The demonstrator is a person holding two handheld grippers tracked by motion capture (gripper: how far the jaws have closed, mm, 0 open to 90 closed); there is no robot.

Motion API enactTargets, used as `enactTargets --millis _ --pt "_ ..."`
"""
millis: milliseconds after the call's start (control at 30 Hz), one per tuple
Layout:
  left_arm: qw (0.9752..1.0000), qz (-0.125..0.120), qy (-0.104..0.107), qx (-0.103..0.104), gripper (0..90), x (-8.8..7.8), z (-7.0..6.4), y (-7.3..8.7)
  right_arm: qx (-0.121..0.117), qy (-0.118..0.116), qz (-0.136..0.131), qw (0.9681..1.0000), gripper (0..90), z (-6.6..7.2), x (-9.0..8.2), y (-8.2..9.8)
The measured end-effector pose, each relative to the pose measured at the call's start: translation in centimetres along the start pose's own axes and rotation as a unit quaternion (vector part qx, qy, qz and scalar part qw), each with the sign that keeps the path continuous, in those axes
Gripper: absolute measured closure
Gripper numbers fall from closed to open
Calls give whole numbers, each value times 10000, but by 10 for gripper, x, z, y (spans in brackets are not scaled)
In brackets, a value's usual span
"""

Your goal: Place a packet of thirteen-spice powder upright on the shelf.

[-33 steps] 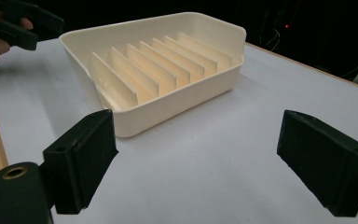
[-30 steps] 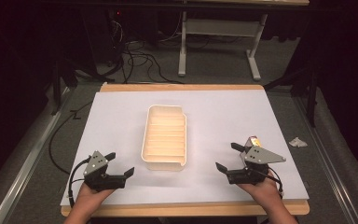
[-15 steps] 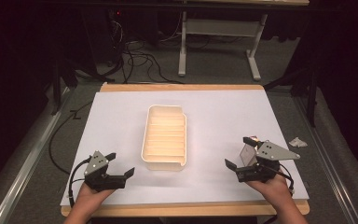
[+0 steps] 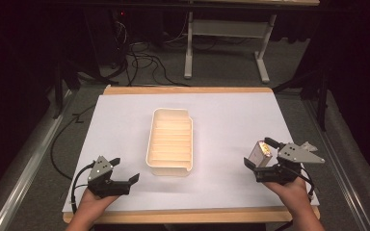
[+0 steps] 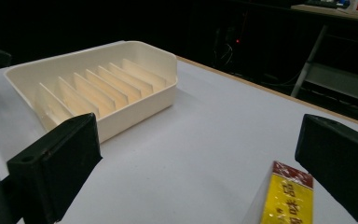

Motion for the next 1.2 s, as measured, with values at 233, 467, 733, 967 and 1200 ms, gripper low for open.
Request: enactTargets --millis 233,467,733,967,1200 --pt "10000 14 -7 10 76 0 1 0 89 257 -26 9996 2 -11 -4 4" --pt "10000 12 16 -2 76 2 0 0 203 437 66 9988 2 -20 -5 13" --pt "10000 10 13 -10 76 2 0 -1 360 560 123 9977 7 -24 -2 25" --pt "10000 -13 4 -18 77 1 0 -1 477 649 195 9966 36 -28 2 36" --pt "10000 -8 0 -11 77 1 0 -1 615 691 257 9954 83 -29 6 46"
Point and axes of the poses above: each handheld gripper's, and its own axes: x roughly forward along the jaws, y roughly out of its underside, z roughly to its left, the point moved 4 cm from there along x, roughly forward along the jaws, and after that the axes turned 2 degrees about z, right-handed, at the moved point
